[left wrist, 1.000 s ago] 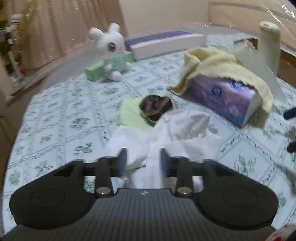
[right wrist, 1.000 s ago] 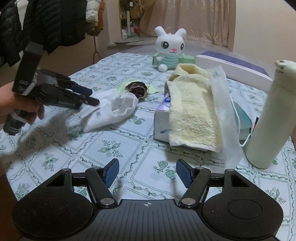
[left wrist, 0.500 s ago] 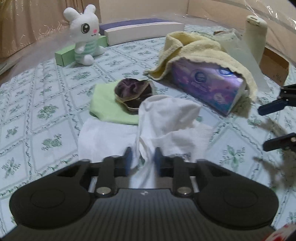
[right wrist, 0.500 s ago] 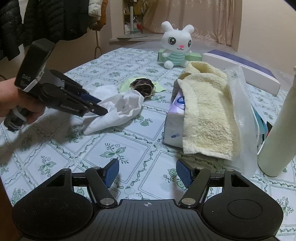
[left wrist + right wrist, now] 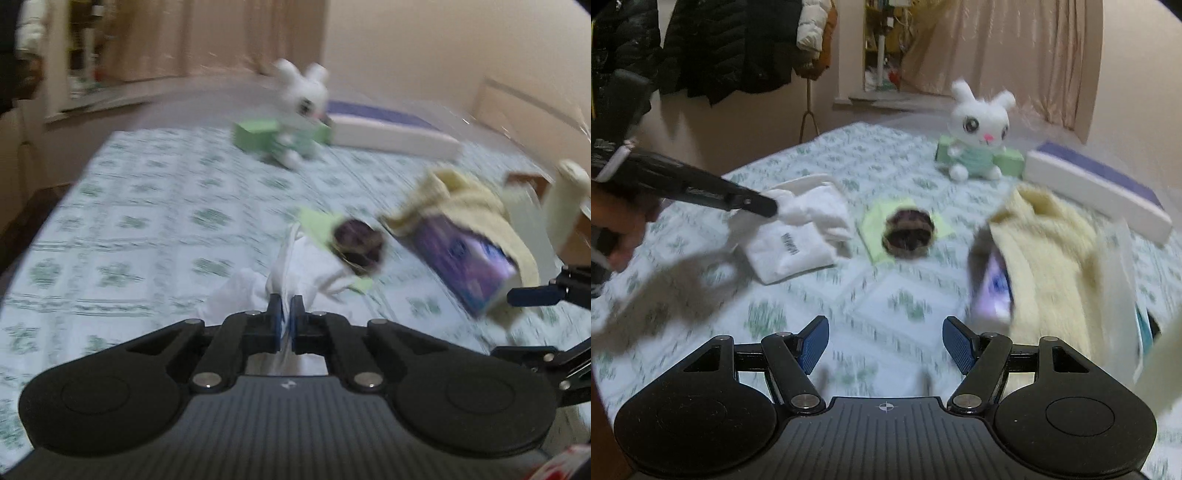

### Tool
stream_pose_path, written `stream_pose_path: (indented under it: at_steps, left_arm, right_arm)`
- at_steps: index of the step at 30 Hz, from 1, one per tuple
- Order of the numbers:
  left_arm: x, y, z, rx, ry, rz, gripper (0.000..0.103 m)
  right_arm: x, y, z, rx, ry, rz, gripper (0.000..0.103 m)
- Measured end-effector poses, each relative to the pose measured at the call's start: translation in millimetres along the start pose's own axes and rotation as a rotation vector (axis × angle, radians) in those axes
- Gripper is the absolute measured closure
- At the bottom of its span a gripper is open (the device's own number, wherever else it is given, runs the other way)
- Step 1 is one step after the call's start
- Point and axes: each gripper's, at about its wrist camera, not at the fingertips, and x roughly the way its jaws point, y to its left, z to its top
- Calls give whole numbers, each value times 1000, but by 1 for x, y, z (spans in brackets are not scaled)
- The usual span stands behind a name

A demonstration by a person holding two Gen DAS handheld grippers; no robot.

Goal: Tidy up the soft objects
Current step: 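Grasp the purple velvet scrunchie with the right tool while the left tool holds the white cloth, then carry the white cloth with the left tool while the right tool carries the purple scrunchie toward the box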

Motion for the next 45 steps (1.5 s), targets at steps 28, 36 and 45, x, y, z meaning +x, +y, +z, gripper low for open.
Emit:
stream_pose_path:
  at_steps: [28,36,45]
  left_arm:
    - [15,5,-3,-183,-53,100,100]
    - [-10,-21,-7,-195,-65,88,100]
    - [-56,-76,-22,-186,-61,50,100]
  right_arm:
    - [133,-7,61,-30,16,-141,94]
    - [70,-1,50,4,-26,-109,95]
    - [-15,5,26,67,-44,-87,95]
